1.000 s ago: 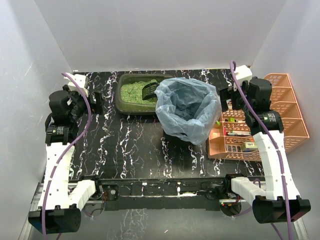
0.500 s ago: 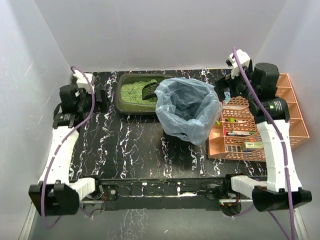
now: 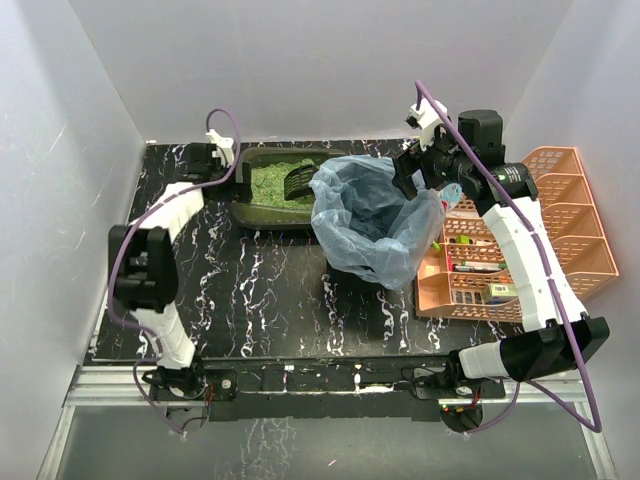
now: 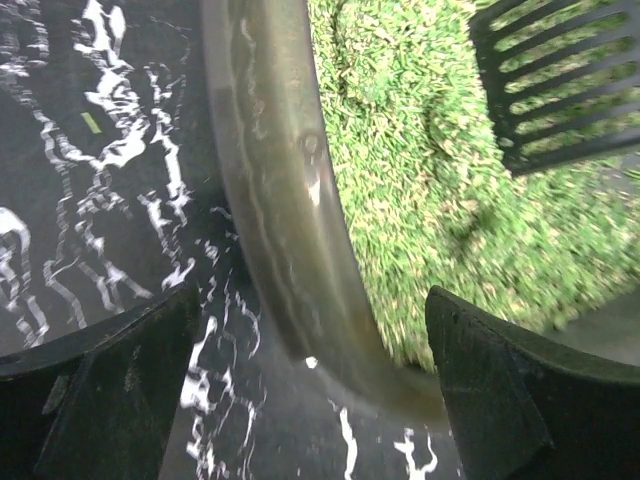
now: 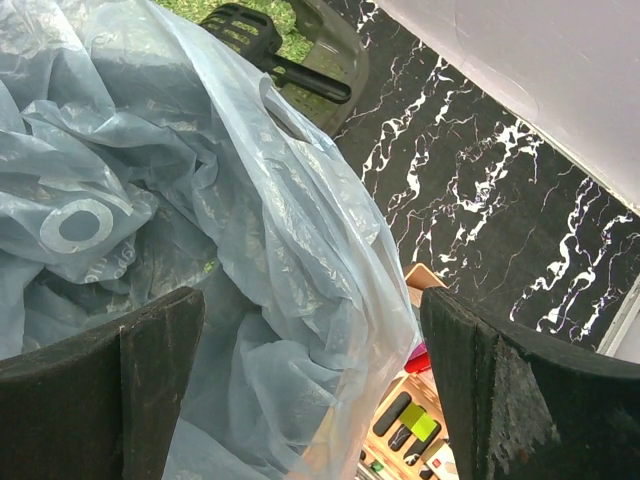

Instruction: Clean the litter box

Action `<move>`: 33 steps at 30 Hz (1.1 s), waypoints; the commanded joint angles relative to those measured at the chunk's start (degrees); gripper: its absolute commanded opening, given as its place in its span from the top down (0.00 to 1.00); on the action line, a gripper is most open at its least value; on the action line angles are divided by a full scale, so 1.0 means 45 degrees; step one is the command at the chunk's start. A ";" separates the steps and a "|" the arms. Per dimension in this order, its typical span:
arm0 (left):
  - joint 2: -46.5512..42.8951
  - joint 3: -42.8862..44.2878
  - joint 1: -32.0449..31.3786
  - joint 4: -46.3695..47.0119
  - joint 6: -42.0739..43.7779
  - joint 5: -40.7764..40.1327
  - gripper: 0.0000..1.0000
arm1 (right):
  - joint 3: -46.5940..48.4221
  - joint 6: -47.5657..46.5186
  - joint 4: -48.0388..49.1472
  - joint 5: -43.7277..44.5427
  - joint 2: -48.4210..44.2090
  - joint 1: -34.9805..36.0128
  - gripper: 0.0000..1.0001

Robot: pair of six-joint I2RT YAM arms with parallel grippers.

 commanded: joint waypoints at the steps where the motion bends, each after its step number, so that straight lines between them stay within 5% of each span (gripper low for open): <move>1: 0.1652 0.1726 -0.0285 -0.0055 0.0086 -0.0720 0.11 | 0.0774 0.0207 0.0565 -0.0361 -0.0273 0.0004 0.02; 9: 0.2681 0.2339 -0.0169 -0.1242 0.1291 -0.0864 0.18 | 0.0326 0.0165 0.0560 -0.0050 -0.0669 0.0005 0.02; 19: 0.2719 0.2194 0.1890 -0.2972 0.4255 -0.0051 0.41 | -0.0565 0.0042 0.0753 0.0141 -0.0951 0.0018 0.02; 25: 0.2703 0.2484 0.2771 -0.4091 0.7956 0.0179 0.51 | -0.0619 -0.0021 0.0702 -0.0046 -0.0748 0.0035 0.02; 33: 0.3200 0.3064 0.2769 -0.4995 1.2968 0.1181 0.50 | -0.0251 -0.0170 0.0305 -0.0483 -0.0348 0.0170 0.02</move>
